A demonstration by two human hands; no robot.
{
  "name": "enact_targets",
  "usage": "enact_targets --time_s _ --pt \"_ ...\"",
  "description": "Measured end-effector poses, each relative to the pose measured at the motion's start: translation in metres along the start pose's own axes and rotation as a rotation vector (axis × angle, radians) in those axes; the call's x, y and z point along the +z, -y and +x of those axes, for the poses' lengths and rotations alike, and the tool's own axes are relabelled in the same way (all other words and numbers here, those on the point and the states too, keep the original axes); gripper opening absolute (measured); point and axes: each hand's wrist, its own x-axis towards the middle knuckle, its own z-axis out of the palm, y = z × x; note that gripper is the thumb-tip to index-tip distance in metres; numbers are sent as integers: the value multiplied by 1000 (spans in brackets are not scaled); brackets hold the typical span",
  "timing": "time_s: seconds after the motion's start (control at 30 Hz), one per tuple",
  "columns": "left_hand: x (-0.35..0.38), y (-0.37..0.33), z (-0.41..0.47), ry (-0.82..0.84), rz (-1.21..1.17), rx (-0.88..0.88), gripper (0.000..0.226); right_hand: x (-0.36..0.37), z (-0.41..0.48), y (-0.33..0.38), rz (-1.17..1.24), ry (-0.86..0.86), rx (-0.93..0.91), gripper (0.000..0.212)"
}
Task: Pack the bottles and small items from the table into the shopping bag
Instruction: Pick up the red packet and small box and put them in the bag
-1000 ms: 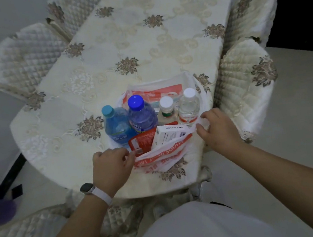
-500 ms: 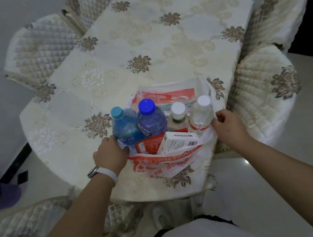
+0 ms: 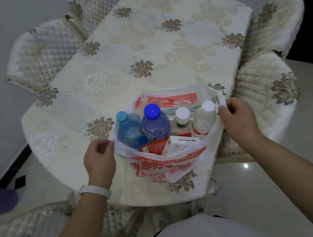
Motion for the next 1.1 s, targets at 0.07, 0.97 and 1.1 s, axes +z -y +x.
enact_targets --time_s 0.07,0.97,1.1 --pt "-8 -10 -5 4 -89 64 13 -1 -1 17 56 -16 -36 13" --pt "-28 -35 39 301 1134 518 29 9 -44 49 -85 83 -180 20" --pt "-34 -33 41 293 1168 531 17 14 -47 48 -72 74 -150 19"
